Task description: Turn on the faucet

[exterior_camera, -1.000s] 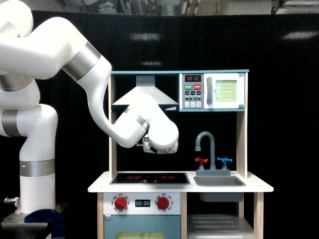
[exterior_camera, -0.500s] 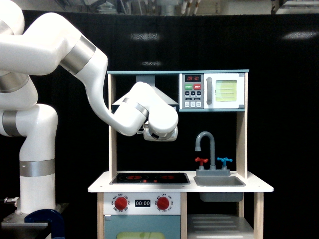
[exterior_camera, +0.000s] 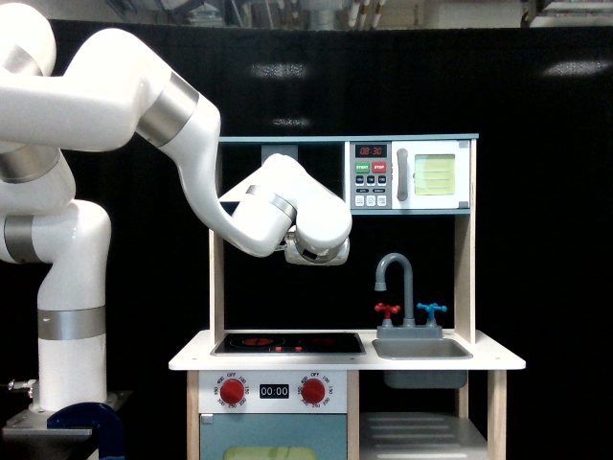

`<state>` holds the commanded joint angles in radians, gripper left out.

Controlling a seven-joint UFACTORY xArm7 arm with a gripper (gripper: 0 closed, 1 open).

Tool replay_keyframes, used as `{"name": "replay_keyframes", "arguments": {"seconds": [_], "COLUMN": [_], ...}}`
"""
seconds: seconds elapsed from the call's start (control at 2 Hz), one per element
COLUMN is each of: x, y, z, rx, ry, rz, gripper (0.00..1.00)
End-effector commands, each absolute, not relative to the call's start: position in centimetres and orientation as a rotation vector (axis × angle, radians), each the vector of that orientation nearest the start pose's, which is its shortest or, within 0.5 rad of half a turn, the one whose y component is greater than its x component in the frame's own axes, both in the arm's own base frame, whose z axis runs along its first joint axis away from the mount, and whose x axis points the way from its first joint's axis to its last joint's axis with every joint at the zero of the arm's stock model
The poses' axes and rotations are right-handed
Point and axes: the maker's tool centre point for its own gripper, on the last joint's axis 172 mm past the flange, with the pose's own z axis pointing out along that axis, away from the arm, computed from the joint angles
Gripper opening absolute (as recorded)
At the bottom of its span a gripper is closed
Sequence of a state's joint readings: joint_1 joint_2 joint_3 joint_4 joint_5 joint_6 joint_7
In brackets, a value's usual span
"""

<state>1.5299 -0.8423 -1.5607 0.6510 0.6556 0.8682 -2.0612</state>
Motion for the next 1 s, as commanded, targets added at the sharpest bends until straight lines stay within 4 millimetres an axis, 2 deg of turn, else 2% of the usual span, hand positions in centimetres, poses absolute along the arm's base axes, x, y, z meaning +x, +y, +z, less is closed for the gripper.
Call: {"name": "replay_keyframes", "arguments": {"seconds": [0.5,1.0], "x": [39.9,41.8], "y": [24.7,28.8], "z": [19.7,18.1], "rx": [-1.357,-1.357], "ry": [-1.390,-1.390], "rz": [-1.027,-1.027], "gripper": [1.00,1.00]}}
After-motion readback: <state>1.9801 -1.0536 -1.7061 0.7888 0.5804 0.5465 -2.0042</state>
